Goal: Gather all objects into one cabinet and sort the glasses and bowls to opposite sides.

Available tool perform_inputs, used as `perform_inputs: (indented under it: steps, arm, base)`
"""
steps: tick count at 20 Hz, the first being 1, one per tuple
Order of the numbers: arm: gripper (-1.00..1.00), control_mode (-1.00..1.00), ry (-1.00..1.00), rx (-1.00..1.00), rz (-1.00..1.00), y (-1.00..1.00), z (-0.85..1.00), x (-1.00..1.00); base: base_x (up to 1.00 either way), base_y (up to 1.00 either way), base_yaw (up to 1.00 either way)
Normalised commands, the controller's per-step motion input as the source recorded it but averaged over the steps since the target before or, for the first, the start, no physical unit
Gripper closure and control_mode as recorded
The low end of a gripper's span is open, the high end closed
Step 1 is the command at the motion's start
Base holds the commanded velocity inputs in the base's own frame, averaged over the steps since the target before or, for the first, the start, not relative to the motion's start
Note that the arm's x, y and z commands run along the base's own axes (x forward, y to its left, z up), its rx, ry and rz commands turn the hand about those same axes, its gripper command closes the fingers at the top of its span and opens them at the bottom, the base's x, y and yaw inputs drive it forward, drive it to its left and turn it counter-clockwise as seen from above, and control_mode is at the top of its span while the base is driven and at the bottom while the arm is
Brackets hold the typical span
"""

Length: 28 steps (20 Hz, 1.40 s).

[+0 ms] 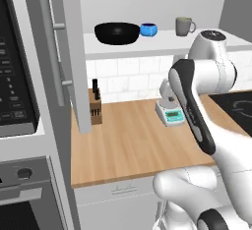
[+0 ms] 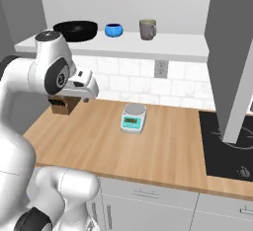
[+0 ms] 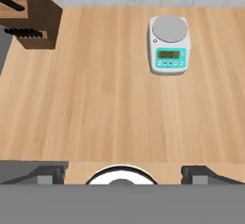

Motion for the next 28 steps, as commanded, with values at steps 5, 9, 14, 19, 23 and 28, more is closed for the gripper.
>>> perform_inputs:
  steps: [5,9,14,19,23,28]
  arm:
    - [-1.0,-1.0,-0.03,0.02,-0.16,-0.09,0.43,-0.98]
    - [-1.0,-1.0,-0.2,0.0,-0.04,-0.01,0.57,-0.79]
    - [-1.0,-1.0,-0.13,0.0,0.0,0.0,0.08,-0.58]
    - [-1.0,-1.0,-0.01,0.0,0.0,0.0,0.0,-0.47]
    - [-1.0,-1.0,0.0,-0.01,0.0,0.02,0.0,-0.05]
    - [-1.0,1.0,0.0,0.0,0.0,0.0,0.0,0.0]
  base:
    - [0.0,0.0,0.0]
    - [0.0,0.0,0.0]
    - [0.0,0.0,0.0]
    - [0.0,0.0,0.0]
    - [0.0,0.0,0.0]
    - [-0.58,-0.02,0.0]
